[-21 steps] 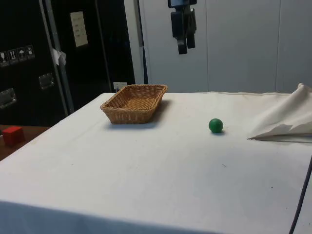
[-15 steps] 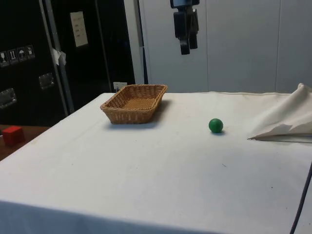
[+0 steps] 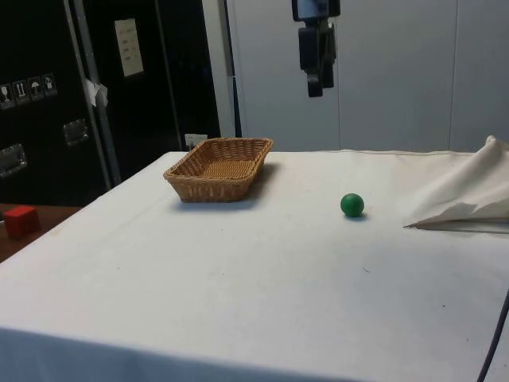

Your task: Pick up the ball and place it into the basket.

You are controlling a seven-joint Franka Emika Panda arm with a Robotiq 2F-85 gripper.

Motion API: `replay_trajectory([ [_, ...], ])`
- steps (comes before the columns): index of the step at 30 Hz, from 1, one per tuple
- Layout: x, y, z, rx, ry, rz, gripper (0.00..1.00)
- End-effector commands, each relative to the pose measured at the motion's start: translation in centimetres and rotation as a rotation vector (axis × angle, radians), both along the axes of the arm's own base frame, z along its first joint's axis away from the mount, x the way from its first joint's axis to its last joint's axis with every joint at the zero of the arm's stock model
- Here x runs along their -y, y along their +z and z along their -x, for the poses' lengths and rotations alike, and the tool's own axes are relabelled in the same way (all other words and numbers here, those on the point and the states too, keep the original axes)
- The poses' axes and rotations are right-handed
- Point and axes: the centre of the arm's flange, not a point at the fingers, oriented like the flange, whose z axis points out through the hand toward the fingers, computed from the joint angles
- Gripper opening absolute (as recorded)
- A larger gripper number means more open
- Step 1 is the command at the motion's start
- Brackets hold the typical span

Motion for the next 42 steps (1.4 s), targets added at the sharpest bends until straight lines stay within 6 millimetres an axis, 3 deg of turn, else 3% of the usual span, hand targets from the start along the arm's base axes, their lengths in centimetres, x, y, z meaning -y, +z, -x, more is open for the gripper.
replay_trajectory([
  [1,0.2,-0.3,0.2,0.011,0.000,0.005,1.00],
  [27,3.2,-6.0,3.1,0.027,-0.005,0.003,1.00],
  [42,3.0,-9.5,4.0,0.052,-0.008,-0.003,1.00],
])
